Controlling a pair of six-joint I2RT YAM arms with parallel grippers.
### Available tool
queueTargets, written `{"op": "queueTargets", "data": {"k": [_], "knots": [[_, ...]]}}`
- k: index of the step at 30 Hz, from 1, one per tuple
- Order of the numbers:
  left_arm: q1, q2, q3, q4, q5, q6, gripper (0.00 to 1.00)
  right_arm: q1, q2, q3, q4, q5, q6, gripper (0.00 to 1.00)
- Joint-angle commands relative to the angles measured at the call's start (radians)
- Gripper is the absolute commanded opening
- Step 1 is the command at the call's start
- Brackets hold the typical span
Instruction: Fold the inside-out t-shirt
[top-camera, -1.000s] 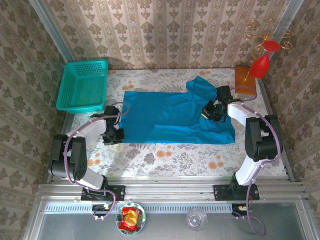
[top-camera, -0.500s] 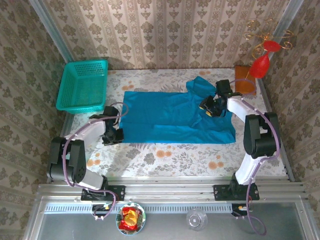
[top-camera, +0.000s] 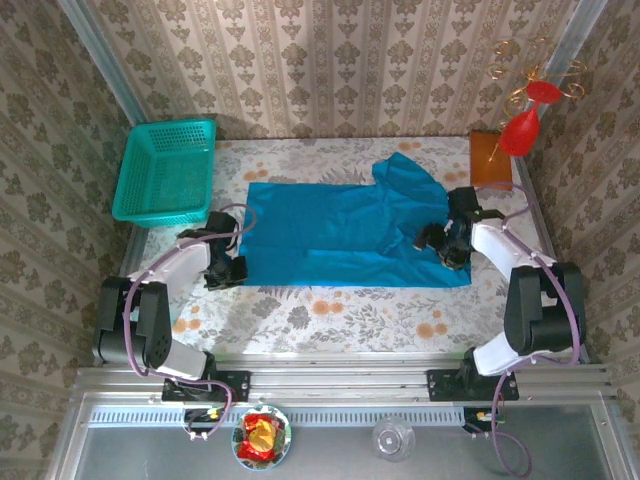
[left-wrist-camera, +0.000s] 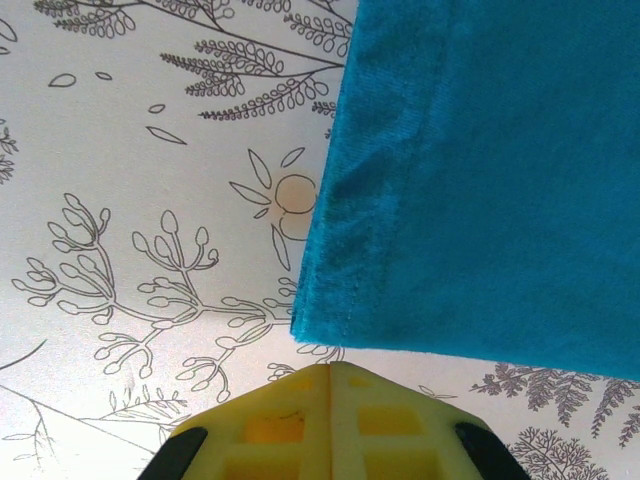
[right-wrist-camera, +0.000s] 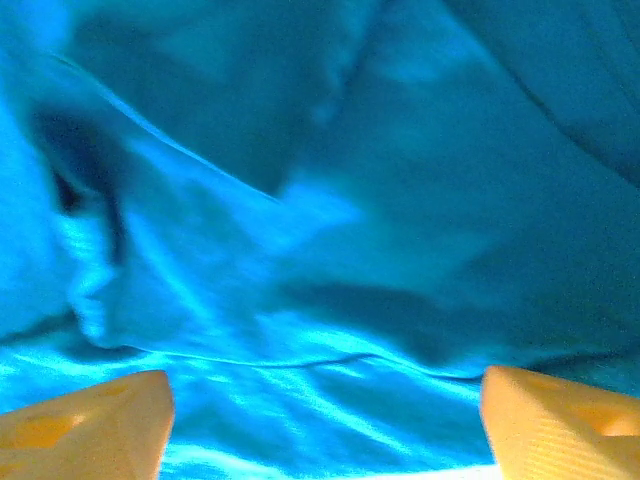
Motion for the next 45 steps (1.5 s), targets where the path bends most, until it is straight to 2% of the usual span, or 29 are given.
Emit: {"op": "queueTargets", "data": {"k": [1,3,10,16,21,25,28,34,38,45], "knots": [[-0.008,-0.001,-0.010,0.009,0.026,-0.029,0.08,-0.062,-0.024,-0.077,0.064,0.004,-0.023,0.86],[-0.007,0.011,-0.019,0.021,0.035,-0.032,0.08,-0.111,0.009,-0.105,0.145,-0.038,-0.022,0.86],[0.007,0.019,-0.048,0.045,0.042,-0.039,0.08,-0.177,0.100,-0.106,0.179,-0.075,-0.024,0.86],[0.013,0.001,-0.049,0.032,0.037,-0.035,0.08,-0.176,-0.013,-0.099,0.127,-0.065,-0.014,0.88],[0.017,-0.018,-0.040,0.017,0.026,-0.036,0.08,-0.175,-0.070,-0.081,0.142,-0.195,0.001,0.88],[0.022,-0.022,-0.044,0.017,0.019,-0.035,0.08,-0.174,-0.034,-0.080,0.218,-0.291,0.027,0.88],[0.026,-0.014,-0.047,0.019,0.024,-0.035,0.08,-0.176,0.031,-0.067,0.234,-0.272,0.023,0.88],[0.034,-0.014,-0.055,0.020,0.027,-0.038,0.08,-0.200,0.155,-0.061,0.204,-0.120,0.028,0.86],[0.038,-0.023,-0.056,0.015,0.020,-0.035,0.08,-0.194,0.089,-0.071,0.197,-0.092,0.051,0.84],[0.042,-0.025,-0.047,0.011,0.028,-0.033,0.08,-0.119,-0.007,-0.002,0.141,-0.113,0.085,0.81]]}}
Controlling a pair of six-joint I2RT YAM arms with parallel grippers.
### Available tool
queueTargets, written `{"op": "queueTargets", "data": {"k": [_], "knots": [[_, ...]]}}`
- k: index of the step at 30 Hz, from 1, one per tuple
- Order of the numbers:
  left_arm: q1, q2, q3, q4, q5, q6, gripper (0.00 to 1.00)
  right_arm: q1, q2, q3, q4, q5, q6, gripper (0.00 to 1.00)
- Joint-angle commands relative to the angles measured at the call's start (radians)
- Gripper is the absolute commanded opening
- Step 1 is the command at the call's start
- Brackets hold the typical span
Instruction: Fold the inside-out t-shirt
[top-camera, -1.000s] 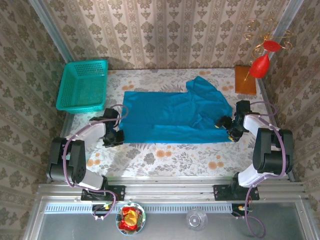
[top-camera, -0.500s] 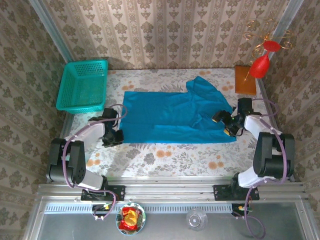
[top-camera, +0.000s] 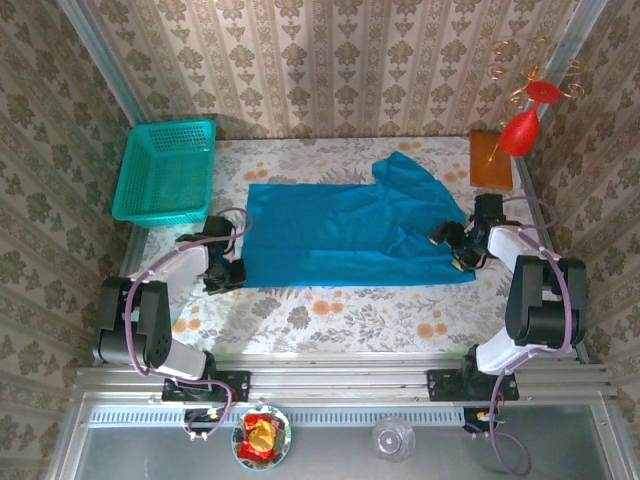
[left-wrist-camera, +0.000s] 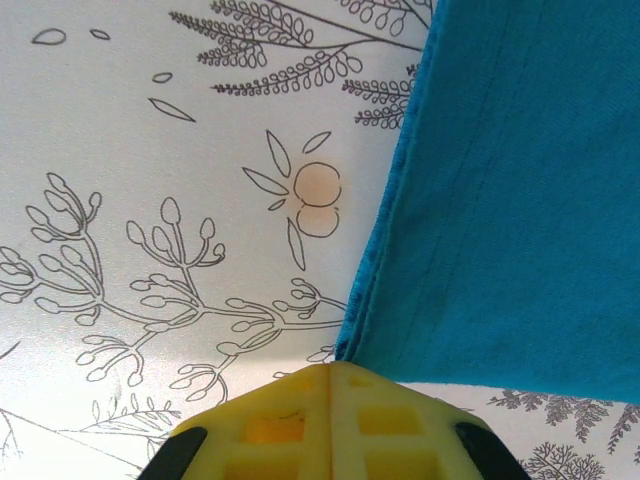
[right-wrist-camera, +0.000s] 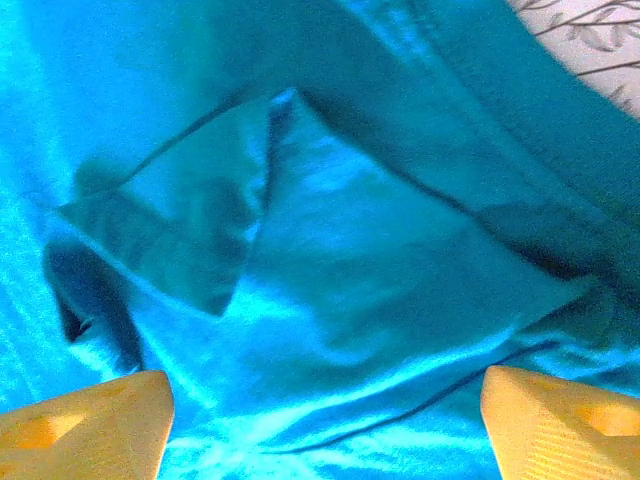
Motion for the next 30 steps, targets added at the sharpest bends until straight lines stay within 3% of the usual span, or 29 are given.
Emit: {"op": "queueTargets", "data": {"k": [1,17,30], "knots": [[0.010,-0.025,-0.001,-0.032,-0.001,-0.011,0.08,0.044,-0.035,0.047,-0.035,0.009,0.046,0.80],[0.015,-0.032,-0.004,-0.030,0.002,-0.006,0.08,0.082,0.229,0.110,0.258,-0.145,0.282,0.64],[0.021,-0.032,-0.001,-0.038,-0.007,-0.005,0.08,0.045,0.362,0.316,0.288,-0.145,0.302,0.57]]}}
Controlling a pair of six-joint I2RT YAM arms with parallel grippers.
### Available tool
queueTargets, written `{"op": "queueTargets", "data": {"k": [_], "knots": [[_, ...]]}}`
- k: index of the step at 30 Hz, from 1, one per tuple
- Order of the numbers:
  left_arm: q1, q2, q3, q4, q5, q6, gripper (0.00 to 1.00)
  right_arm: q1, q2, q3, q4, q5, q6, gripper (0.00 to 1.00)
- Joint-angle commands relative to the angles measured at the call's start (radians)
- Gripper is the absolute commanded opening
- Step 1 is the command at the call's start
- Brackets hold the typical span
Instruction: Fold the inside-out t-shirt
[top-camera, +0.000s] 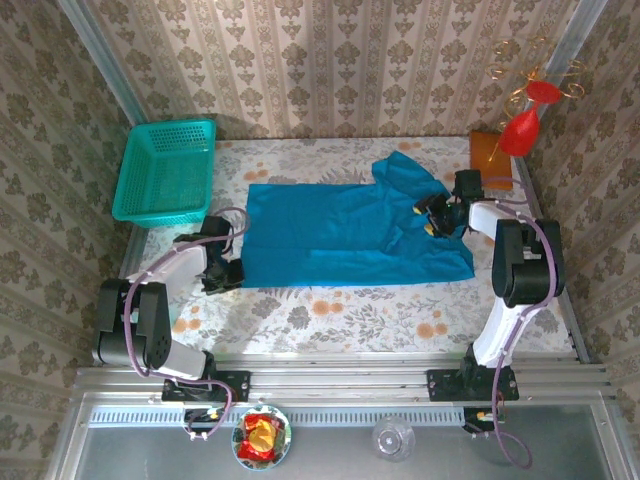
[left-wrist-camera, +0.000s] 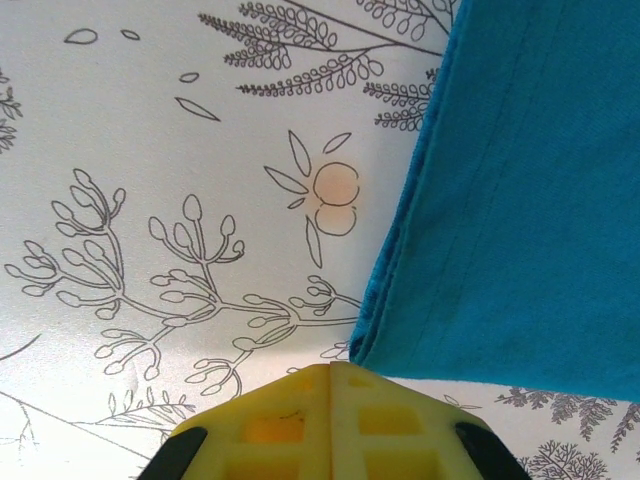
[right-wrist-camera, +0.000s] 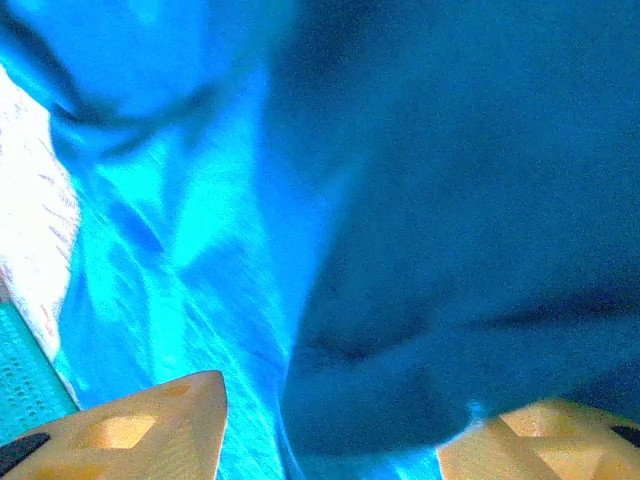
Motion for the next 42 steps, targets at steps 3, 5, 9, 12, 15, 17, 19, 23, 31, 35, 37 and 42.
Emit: {"op": "queueTargets", "data": {"k": [3,5,9,12,15,17,19,23,31,35,37,42], "knots": [[0.008,-0.026,-0.001,-0.030,-0.008,-0.005,0.08,-0.029,0.068,0.099,0.080,-0.064,0.029,0.56],[0.009,-0.029,-0.001,-0.033,-0.006,-0.007,0.08,-0.032,0.062,0.114,0.068,-0.074,0.021,0.56],[0.009,-0.035,-0.004,-0.029,0.000,-0.005,0.08,-0.020,-0.009,0.084,-0.005,-0.071,-0.039,0.57],[0.008,-0.036,-0.003,-0.028,0.006,-0.005,0.08,0.016,-0.075,0.048,-0.098,-0.056,-0.118,0.60],[0.008,-0.042,-0.003,-0.024,0.013,-0.003,0.09,0.061,-0.098,0.019,-0.185,-0.032,-0.183,0.68],[0.008,-0.046,-0.003,-0.023,0.018,-0.003,0.09,0.082,-0.098,-0.011,-0.182,-0.036,-0.188,0.71],[0.008,-0.049,-0.003,-0.021,0.018,-0.003,0.09,0.099,-0.092,-0.033,-0.175,-0.039,-0.187,0.73],[0.008,-0.050,-0.004,-0.019,0.021,-0.003,0.09,0.138,-0.068,-0.044,-0.159,-0.044,-0.172,0.75],[0.008,-0.058,-0.004,-0.023,0.019,-0.004,0.09,0.210,0.030,0.006,0.050,-0.208,-0.045,0.74],[0.008,-0.069,-0.006,-0.023,0.028,-0.008,0.09,0.219,0.094,0.064,0.153,-0.278,0.022,0.73],[0.007,-0.073,-0.009,-0.020,0.026,-0.008,0.09,0.219,0.104,0.083,0.164,-0.293,0.023,0.73],[0.008,-0.073,-0.009,-0.019,0.031,-0.008,0.09,0.210,0.091,0.096,0.075,-0.270,-0.026,0.73]]}}
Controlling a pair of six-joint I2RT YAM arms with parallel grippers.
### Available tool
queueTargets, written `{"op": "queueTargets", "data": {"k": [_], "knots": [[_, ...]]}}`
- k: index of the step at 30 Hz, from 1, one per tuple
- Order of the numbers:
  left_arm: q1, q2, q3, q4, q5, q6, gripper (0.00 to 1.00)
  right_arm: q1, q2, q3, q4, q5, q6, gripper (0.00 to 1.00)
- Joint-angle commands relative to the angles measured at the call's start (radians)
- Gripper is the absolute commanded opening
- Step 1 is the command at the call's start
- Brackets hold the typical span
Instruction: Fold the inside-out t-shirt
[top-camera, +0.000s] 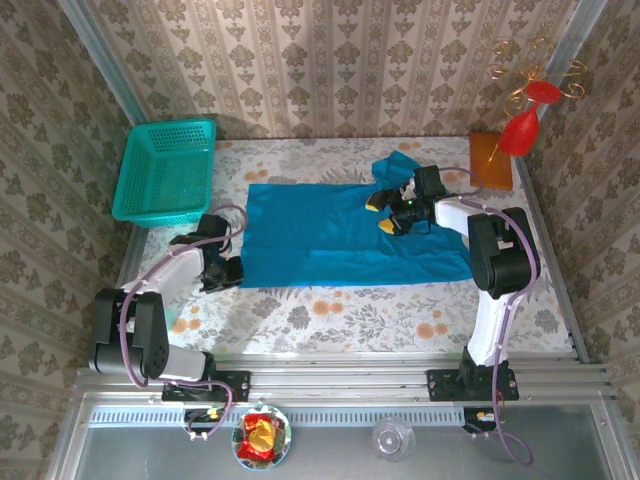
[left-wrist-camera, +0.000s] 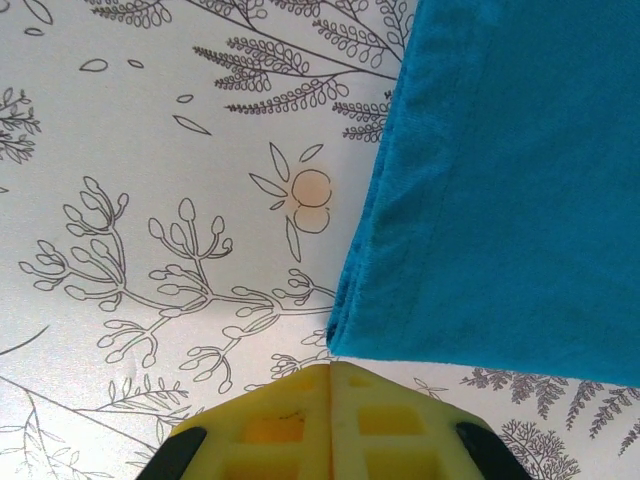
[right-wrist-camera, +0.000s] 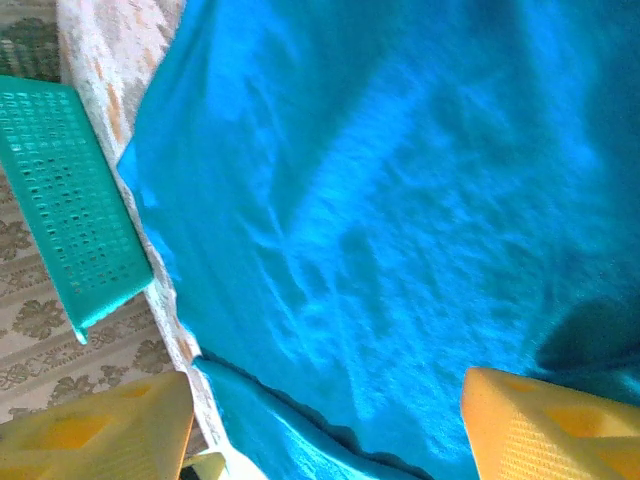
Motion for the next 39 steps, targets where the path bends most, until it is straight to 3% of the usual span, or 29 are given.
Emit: {"op": "queueTargets", "data": {"k": [1,8,17,22,26,33,39], "knots": [[0.002,-0.020,-0.007,-0.018,0.012,-0.008,0.09,-0.010,-0.014,0.013,-0.054,-0.017,-0.028,0.73],[0.001,-0.021,0.008,0.024,0.095,0.001,0.09,-0.051,-0.152,-0.029,-0.283,0.142,-0.177,0.75],[-0.042,0.093,0.109,0.100,0.198,-0.027,0.09,-0.211,-0.337,-0.200,-0.365,0.145,-0.268,0.76],[-0.058,0.183,0.168,0.118,0.198,-0.038,0.09,-0.297,-0.334,-0.267,-0.321,0.078,-0.274,0.76],[-0.054,0.237,0.189,0.122,0.163,-0.038,0.08,-0.351,-0.305,-0.303,-0.330,0.133,-0.257,0.76],[0.008,0.243,0.091,0.167,0.190,-0.084,0.08,-0.433,-0.372,-0.449,-0.362,0.291,-0.180,0.78],[0.064,0.137,-0.072,0.200,0.217,-0.126,0.09,-0.433,-0.467,-0.576,-0.374,0.304,-0.175,0.78]]}}
